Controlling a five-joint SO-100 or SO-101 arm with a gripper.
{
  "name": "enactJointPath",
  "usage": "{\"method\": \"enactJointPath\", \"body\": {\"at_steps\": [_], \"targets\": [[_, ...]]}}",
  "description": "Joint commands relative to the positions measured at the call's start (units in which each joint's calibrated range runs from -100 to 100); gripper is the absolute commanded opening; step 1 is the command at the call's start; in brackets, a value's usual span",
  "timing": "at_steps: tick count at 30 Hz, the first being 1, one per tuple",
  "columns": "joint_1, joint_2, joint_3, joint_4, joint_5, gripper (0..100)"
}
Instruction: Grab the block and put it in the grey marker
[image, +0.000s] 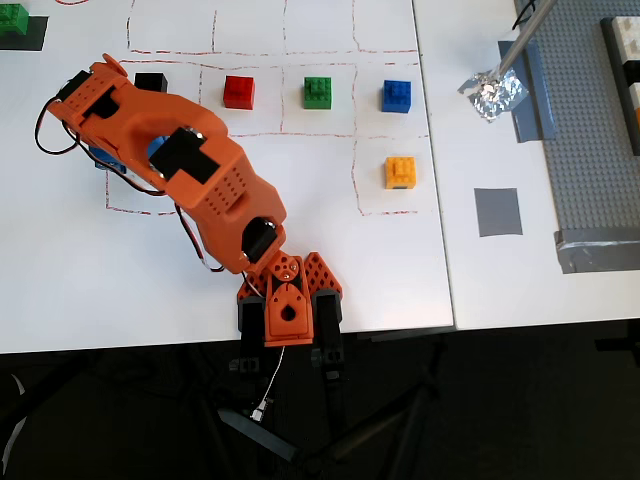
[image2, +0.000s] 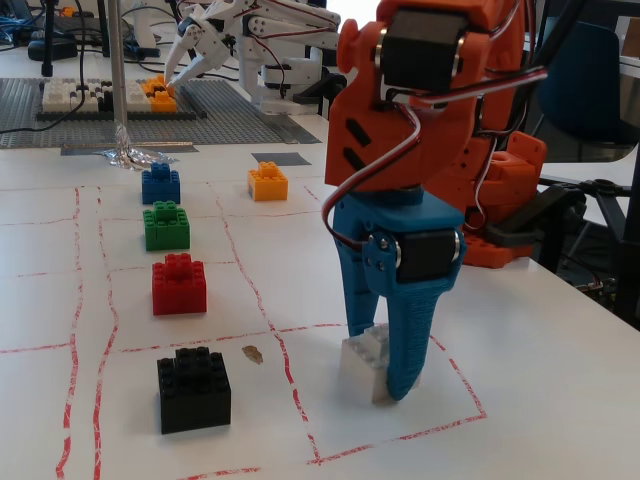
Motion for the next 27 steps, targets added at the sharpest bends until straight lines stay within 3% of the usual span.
{"method": "enactJointPath", "body": {"at_steps": [1, 3, 6, 13, 27], "targets": [[2.7, -2.7, -0.9, -1.2, 0.6, 17], [2.6, -2.9, -0.3, -1.6, 0.6, 14], [2.4, -3.3, 0.2, -2.2, 0.3, 1], [2.9, -5.8, 0.3, -0.3, 0.2, 0], [4.5, -15.2, -22.7, 31.3, -7.0, 0]]}}
